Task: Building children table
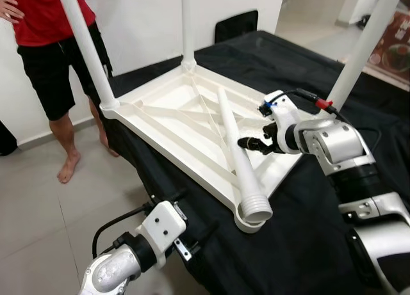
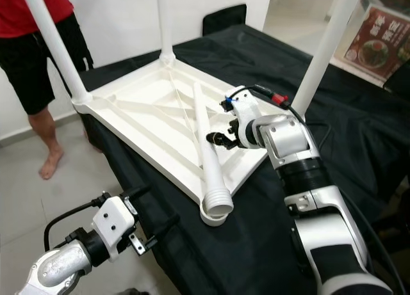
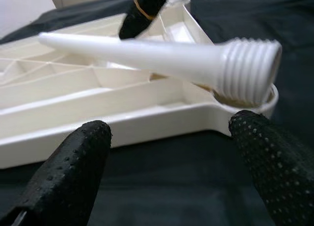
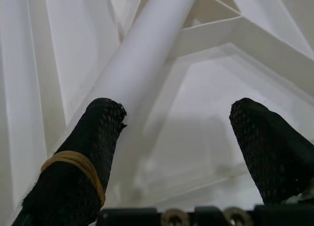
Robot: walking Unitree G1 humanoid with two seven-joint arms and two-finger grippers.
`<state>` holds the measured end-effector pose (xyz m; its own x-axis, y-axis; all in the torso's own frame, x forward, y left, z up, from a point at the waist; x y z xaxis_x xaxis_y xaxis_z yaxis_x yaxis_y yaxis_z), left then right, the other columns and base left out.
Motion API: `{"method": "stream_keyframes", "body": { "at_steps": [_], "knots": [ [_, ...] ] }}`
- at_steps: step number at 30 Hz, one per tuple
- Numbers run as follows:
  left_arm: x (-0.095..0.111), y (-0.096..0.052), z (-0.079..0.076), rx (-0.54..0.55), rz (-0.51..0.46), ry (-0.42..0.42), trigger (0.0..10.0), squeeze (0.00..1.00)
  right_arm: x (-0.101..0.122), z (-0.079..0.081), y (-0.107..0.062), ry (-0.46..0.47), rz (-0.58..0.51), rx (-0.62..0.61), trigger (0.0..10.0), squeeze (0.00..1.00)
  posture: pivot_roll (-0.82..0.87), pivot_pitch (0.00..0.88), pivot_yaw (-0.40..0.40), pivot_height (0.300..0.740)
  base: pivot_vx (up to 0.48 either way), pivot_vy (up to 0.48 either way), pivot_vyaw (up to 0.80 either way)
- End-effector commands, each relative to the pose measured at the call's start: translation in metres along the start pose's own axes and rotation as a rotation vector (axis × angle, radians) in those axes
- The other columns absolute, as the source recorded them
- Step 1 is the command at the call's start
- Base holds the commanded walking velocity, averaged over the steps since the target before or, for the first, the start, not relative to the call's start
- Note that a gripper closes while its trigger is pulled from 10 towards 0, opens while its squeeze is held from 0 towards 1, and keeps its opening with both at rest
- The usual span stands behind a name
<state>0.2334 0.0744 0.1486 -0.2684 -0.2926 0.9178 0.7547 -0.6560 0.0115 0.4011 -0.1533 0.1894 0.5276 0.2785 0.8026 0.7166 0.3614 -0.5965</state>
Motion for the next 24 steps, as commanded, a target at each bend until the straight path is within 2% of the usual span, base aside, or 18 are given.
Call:
{"method": "stream_keyframes", "body": {
  "at_steps": [1,5,8,10,11,15,19,21,24],
  "knots": [
    [0.0,-0.003,0.0,0.01,0.006,-0.005,10.0,0.0,-0.008,0.006,0.002,0.027,0.042,0.033,10.0,0.0,-0.02,0.213,-0.044,0.74,0.0,0.0,0.0],
    [0.002,-0.004,-0.001,0.017,0.006,-0.007,10.0,0.0,-0.007,0.009,0.0,0.049,0.054,0.046,10.0,0.0,-0.02,0.215,-0.044,0.74,0.0,0.0,0.0],
    [0.003,-0.004,0.0,0.026,0.003,-0.01,10.0,0.0,0.011,0.008,-0.009,0.095,-0.015,0.059,10.0,0.0,-0.02,0.231,-0.046,0.74,0.0,0.0,0.0],
    [0.003,-0.004,0.0,0.027,0.003,-0.011,10.0,0.0,0.015,0.009,-0.011,0.108,-0.024,0.071,10.0,0.0,-0.02,0.231,-0.046,0.74,0.0,0.0,0.0],
    [0.003,-0.004,0.0,0.03,0.003,-0.013,10.0,0.0,0.023,0.017,-0.018,0.124,-0.053,0.124,10.0,0.0,-0.03,0.239,-0.043,0.74,0.0,0.0,0.0],
    [0.003,-0.005,0.0,0.031,0.004,-0.015,10.0,0.0,0.037,0.022,-0.027,0.134,-0.107,0.166,10.0,0.0,-0.03,0.237,-0.044,0.74,0.0,0.0,0.0],
    [0.003,-0.005,0.0,0.031,0.005,-0.015,10.0,0.0,0.038,0.024,-0.029,0.131,-0.109,0.18,10.0,0.0,-0.03,0.235,-0.046,0.74,0.0,0.0,0.0],
    [0.002,-0.004,0.0,0.029,0.006,-0.016,10.0,0.0,0.024,0.036,-0.031,0.062,-0.038,0.218,10.0,0.0,-0.04,0.235,-0.047,0.74,0.0,0.0,0.0],
    [0.002,-0.004,0.0,0.028,0.006,-0.017,10.0,0.0,0.015,0.041,-0.031,0.034,0.005,0.228,10.0,0.0,-0.04,0.236,-0.048,0.74,0.0,0.0,0.0]
  ]
}}
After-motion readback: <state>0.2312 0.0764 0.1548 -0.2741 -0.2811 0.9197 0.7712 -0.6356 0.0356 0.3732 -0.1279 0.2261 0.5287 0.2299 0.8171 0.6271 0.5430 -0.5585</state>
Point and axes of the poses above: a point about 5 cm out from each wrist's last joint towards the gripper, its own y axis pointing out of the wrist towards the gripper, its own x axis along the axis of the wrist's last joint, z = x × y, the point moved 5 cm from there along y, pointing out of the wrist towards the gripper, and after that the axes turned 6 degrees about y, right-handed, at the moved point
